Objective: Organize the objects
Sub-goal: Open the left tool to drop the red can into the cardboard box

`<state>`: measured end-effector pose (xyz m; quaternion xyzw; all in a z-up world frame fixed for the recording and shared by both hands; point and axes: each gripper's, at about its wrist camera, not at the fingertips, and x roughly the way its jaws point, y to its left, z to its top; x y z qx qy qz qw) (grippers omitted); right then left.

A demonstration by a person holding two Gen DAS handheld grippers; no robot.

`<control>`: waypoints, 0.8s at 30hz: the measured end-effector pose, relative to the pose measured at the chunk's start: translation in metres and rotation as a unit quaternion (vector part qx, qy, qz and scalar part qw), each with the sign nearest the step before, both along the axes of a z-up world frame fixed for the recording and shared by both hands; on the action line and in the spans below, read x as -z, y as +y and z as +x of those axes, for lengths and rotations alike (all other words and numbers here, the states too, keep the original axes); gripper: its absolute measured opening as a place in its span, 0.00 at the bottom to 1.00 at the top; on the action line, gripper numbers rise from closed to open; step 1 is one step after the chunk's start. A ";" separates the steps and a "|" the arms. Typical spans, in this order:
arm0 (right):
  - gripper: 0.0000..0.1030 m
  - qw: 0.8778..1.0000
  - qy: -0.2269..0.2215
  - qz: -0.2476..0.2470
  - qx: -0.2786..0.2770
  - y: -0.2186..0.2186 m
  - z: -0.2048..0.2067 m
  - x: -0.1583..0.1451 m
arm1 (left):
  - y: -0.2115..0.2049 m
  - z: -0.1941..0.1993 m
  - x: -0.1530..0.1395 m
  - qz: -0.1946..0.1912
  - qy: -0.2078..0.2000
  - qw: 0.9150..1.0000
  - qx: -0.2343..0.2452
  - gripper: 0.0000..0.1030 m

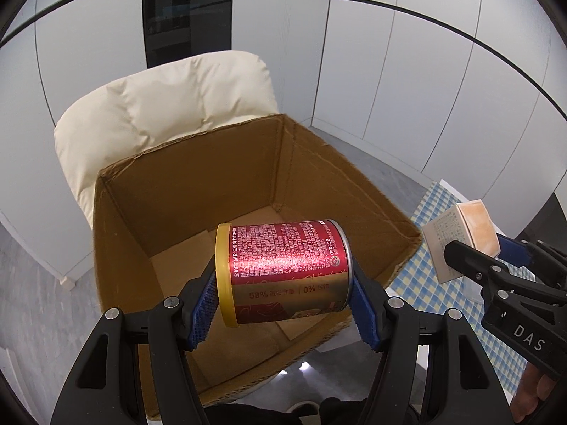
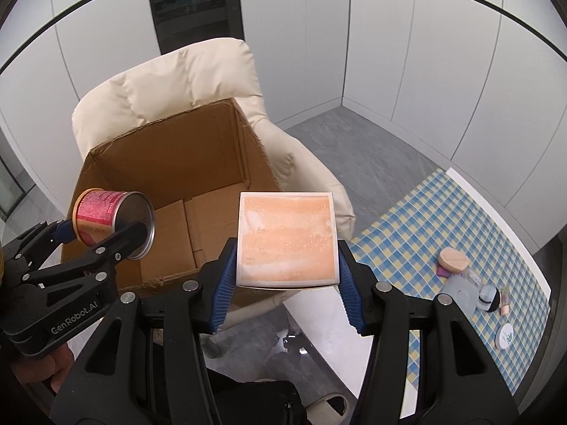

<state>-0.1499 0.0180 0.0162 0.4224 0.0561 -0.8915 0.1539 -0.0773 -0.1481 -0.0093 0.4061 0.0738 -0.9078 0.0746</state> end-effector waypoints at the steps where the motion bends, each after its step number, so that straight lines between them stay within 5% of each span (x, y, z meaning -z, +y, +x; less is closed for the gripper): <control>1: 0.53 1.000 0.000 0.001 -0.002 -0.003 0.000 0.000 | -0.003 0.000 0.001 0.001 -0.002 1.000 -0.002 0.64; 24: 0.53 0.999 -0.003 0.001 -0.048 -0.055 -0.003 0.003 | -0.040 0.010 0.008 0.001 -0.015 0.999 -0.029 0.64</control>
